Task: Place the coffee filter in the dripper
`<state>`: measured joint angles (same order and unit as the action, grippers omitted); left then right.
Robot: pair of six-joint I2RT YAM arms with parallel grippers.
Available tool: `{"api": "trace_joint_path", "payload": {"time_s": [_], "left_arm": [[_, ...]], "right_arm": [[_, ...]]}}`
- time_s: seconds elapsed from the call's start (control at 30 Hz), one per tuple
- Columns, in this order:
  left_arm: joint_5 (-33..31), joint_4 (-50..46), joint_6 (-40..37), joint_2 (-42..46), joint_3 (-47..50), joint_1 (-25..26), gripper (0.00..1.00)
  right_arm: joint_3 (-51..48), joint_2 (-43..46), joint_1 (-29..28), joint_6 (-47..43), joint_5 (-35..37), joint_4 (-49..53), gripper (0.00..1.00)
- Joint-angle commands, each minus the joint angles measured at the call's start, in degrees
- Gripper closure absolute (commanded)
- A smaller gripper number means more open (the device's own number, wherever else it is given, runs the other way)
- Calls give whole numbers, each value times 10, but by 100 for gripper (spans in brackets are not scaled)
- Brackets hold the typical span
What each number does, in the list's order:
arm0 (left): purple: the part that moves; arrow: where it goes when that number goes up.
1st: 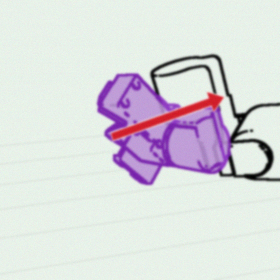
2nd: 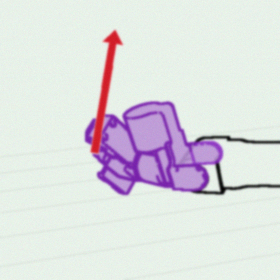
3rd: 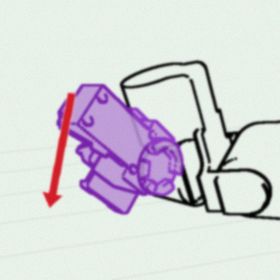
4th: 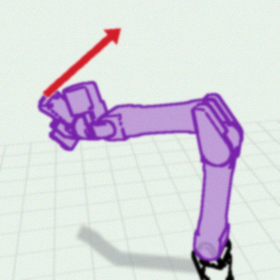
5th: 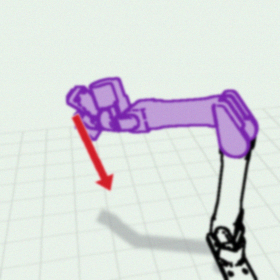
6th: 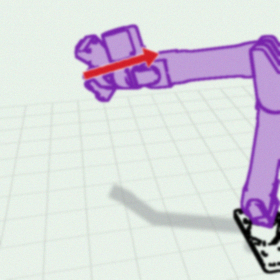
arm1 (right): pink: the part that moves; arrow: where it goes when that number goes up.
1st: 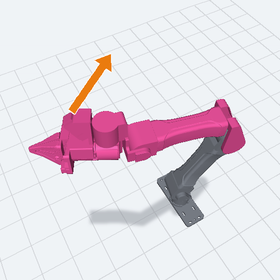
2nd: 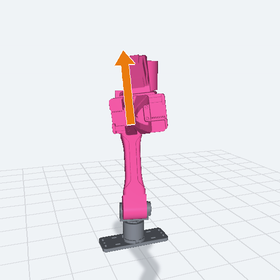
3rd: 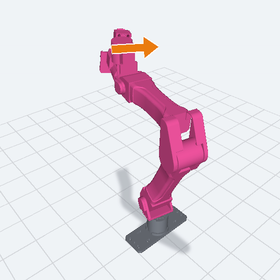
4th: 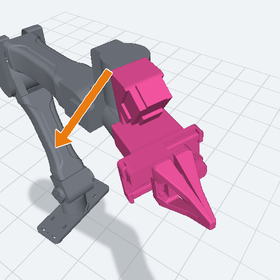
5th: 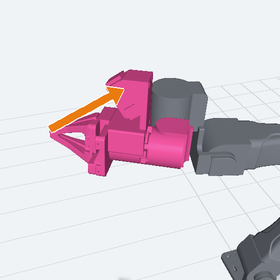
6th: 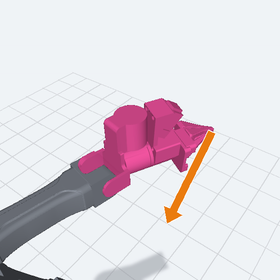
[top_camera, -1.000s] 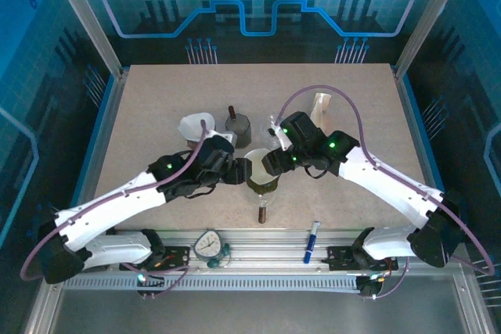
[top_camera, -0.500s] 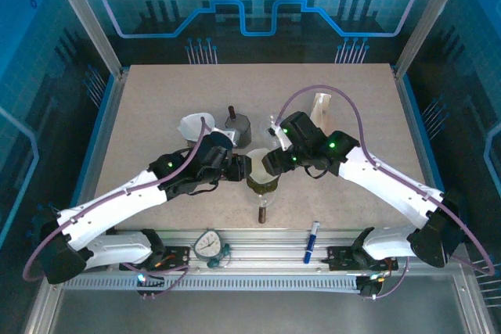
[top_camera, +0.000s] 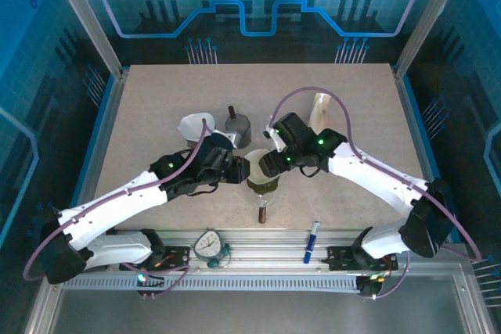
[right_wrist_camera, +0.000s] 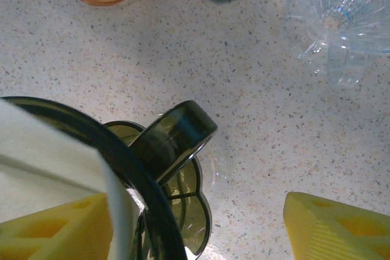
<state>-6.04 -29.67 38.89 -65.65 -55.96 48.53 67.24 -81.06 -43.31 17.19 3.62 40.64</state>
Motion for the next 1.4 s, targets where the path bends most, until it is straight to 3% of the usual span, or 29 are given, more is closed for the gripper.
{"api": "trace_joint_path", "payload": {"time_s": [0.0,0.43,0.63,0.8,0.97,1.37], "left_arm": [[13,-1,0,1,9,-4,72],[9,11,3,8,19,-4,72],[7,47,-2,34,32,-15,53],[16,61,-8,20,27,-27,48],[21,73,-8,1,21,-30,51],[17,61,-9,-6,26,-30,76]], "right_arm": [[18,-12,4,-14,3,8,27],[15,-50,-7,-26,50,13,27],[10,-48,-8,-24,47,8,27],[10,-45,-9,-22,48,8,27],[7,-42,-9,-20,45,6,27],[0,-32,-10,-17,40,3,27]]}}
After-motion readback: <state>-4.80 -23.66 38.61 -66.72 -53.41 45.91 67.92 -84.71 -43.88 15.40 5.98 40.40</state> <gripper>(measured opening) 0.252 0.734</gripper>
